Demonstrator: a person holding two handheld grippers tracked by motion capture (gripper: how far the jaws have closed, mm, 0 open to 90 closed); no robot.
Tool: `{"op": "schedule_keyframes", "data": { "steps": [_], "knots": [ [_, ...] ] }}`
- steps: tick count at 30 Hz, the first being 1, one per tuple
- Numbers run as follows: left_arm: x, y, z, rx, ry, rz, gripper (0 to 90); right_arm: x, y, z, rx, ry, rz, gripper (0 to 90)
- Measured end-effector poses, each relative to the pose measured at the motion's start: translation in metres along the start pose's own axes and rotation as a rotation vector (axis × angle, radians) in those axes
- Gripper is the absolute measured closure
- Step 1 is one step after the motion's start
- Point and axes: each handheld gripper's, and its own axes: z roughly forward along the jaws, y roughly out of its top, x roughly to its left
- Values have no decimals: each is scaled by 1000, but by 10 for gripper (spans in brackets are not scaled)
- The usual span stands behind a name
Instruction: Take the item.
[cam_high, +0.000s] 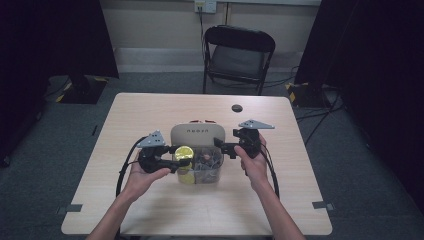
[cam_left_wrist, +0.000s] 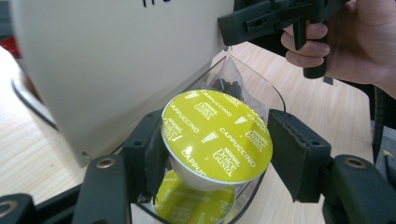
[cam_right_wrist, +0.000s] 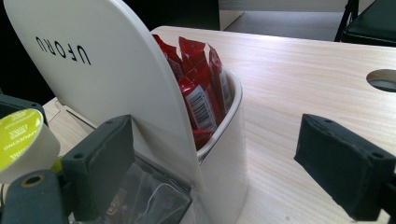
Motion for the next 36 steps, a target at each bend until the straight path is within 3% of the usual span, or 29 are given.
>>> {"op": "schedule_keyframes", "data": {
  "steps": [6, 14, 23, 28, 36],
  "knots": [
    [-2, 1, -8, 3, 4, 3, 398, 0, 1, -1, 0, -1, -1, 110],
    [-7, 5, -22, -47, -1, 19, 398, 0, 1, -1, -1, -3, -2, 112],
    [-3, 0, -35, -58, 3, 20, 398, 0, 2, -1, -3, -2, 0, 112],
    [1, -4, -45, -52, 26, 15, 399, 0, 2, -1, -1, -3, 1, 111],
    [8, -8, -63, -84, 60, -8, 399, 0, 2, -1, -2, -3, -4, 111]
  ]
}}
